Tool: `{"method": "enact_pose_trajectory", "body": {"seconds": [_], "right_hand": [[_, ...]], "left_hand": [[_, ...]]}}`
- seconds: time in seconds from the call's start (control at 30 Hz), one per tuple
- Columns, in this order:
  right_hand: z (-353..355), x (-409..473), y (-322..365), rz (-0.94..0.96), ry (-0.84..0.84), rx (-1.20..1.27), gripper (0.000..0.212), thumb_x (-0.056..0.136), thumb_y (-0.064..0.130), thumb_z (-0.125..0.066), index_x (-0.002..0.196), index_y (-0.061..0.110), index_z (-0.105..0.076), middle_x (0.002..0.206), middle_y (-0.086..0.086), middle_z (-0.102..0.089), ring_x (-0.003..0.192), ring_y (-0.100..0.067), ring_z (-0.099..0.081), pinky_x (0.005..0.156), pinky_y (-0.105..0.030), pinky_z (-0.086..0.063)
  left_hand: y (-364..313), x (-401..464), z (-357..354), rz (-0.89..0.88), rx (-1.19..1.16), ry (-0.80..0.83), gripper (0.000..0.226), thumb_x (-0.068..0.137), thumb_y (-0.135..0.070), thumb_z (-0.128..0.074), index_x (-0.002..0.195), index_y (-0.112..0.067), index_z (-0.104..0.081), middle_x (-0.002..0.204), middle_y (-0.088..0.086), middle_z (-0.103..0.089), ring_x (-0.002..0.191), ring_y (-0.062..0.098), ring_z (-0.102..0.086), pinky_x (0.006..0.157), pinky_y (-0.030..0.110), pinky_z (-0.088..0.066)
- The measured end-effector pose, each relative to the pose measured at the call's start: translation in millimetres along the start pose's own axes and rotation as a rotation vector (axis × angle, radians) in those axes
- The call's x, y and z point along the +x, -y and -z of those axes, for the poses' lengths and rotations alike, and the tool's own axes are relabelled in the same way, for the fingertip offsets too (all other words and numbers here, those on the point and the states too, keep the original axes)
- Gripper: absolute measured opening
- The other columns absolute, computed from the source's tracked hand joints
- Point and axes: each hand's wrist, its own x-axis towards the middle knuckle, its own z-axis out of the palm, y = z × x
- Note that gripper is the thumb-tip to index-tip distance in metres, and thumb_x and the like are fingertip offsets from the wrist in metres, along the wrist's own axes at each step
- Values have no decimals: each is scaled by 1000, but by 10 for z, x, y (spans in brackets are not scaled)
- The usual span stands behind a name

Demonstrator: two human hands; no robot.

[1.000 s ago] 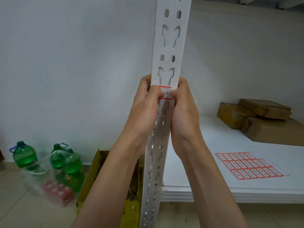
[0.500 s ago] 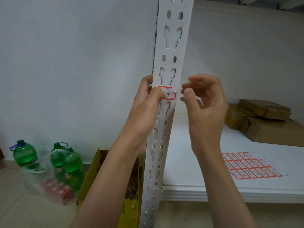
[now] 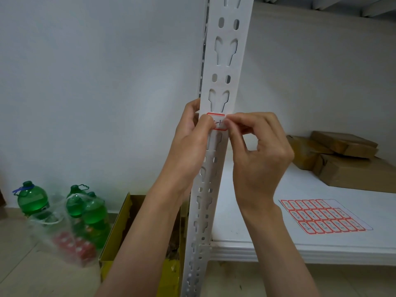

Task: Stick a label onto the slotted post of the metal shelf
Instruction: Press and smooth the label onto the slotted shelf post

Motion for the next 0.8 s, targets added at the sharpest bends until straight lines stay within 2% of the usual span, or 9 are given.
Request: {"method": "enact_pose_trajectory", "body": {"seconds": [0.07,0.17,0.3,0.37,0.47,0.53,0.73,0.8], "right_hand": [[-38,0,35,-21,1,7,6,92,4,-72,98,1,-73,96,4,-58,90,-1,-53,84,-6,-44],[-101,-9,63,-76,27,13,6,98,0,-61,96,1,-66,98,3,-53,87,-3,-50,79,-11,-44],[-97,-46,-114,-301,74,40,17,99,-4,-47,93,11,-54,94,-2,-52,80,-17,-55,67,-32,-54],[-37,-49,-248,-495,55,50,15,99,0,-50,93,13,-54,89,-1,-57,76,-17,-60,68,-36,-56],[78,-2,-361,-680,53,43,11,93,7,-63,89,17,-59,82,8,-63,78,-14,-65,76,-39,-60],[131,14,-373,-727,59,72,15,88,7,-69,83,19,-61,78,7,-65,76,-17,-68,77,-40,-61],[159,-37,-394,-799,146,84,16,84,12,-81,76,18,-68,67,7,-67,57,-8,-64,68,-31,-61],[163,-52,-403,-808,179,78,16,82,12,-82,74,19,-70,66,6,-69,57,-12,-65,64,-28,-59]], "left_hand": [[6,-3,-1,0,-6,0,34,90,-33,-47,124,-32,-53,122,0,-67,117,24,-63,104,55,-48],[16,1,2,1,-19,3,26,97,-24,-48,122,-27,-54,119,0,-69,111,21,-66,101,48,-52],[7,-5,17,2,-29,29,25,99,-17,-45,122,-24,-54,105,-4,-71,88,8,-67,77,28,-53],[3,-4,22,9,-26,31,24,99,-18,-45,120,-26,-54,106,-3,-71,84,6,-65,73,24,-51],[8,1,23,19,-24,27,25,100,-20,-45,121,-29,-54,111,-3,-71,91,8,-66,77,26,-51],[8,0,22,16,-17,26,25,100,-20,-44,123,-28,-54,112,-4,-71,93,10,-66,78,27,-51],[22,-7,0,-3,-3,-5,24,102,-22,-44,117,-39,-55,113,-12,-69,102,8,-67,81,26,-51],[27,-5,3,-11,4,-11,24,102,-22,-44,121,-32,-55,114,-7,-69,98,9,-67,78,26,-51]]}}
